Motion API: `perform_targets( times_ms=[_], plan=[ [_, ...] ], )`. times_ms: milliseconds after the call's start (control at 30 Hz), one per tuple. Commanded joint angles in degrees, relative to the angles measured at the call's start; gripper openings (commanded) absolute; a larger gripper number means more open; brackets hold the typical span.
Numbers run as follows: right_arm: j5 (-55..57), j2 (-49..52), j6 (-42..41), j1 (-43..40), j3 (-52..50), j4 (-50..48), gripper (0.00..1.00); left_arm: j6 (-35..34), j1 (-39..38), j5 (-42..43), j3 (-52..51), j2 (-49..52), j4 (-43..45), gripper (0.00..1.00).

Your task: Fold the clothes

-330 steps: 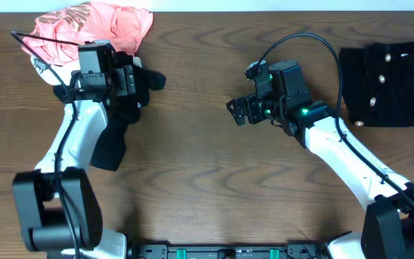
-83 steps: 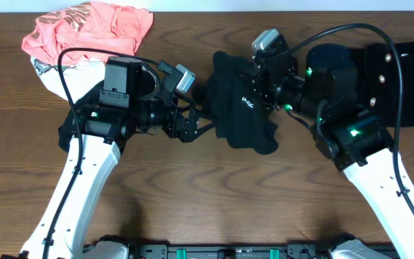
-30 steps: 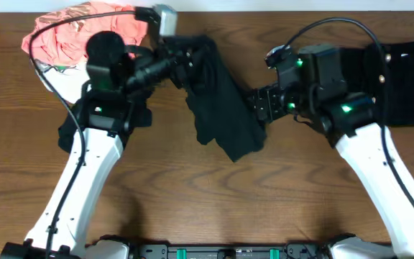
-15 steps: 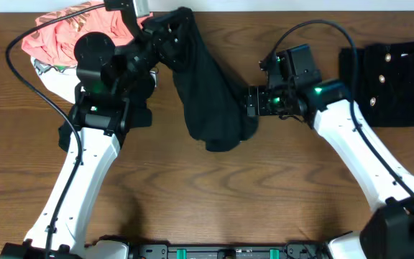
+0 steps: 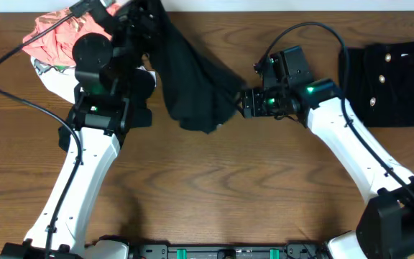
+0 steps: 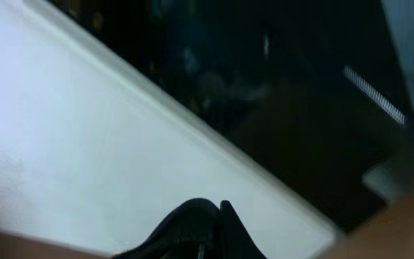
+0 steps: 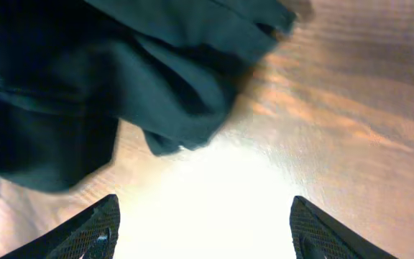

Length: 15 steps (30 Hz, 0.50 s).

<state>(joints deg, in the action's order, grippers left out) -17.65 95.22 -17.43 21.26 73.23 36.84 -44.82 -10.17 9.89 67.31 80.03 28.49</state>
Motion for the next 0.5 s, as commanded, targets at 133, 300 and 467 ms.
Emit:
perform_targets(
  times_ms=[133,300,467],
  plan=[
    [-1.07,1.01,-8.92,3.89,-10.25,-15.23,0.73,-5.31,0.17,-5.22,1.29,-0.85,2.49,0.06],
    [-0.61,1.16,-17.16,7.56,-16.57,-29.9,0.71,-7.43,0.09,-4.31,1.29,-0.85,3.02,0.06],
    [6.08,2.27,-23.32,11.3,-20.26,-39.23,0.69,-9.05,0.09,-2.16,1.29,-0.9,5.07,0.06]
  ],
)
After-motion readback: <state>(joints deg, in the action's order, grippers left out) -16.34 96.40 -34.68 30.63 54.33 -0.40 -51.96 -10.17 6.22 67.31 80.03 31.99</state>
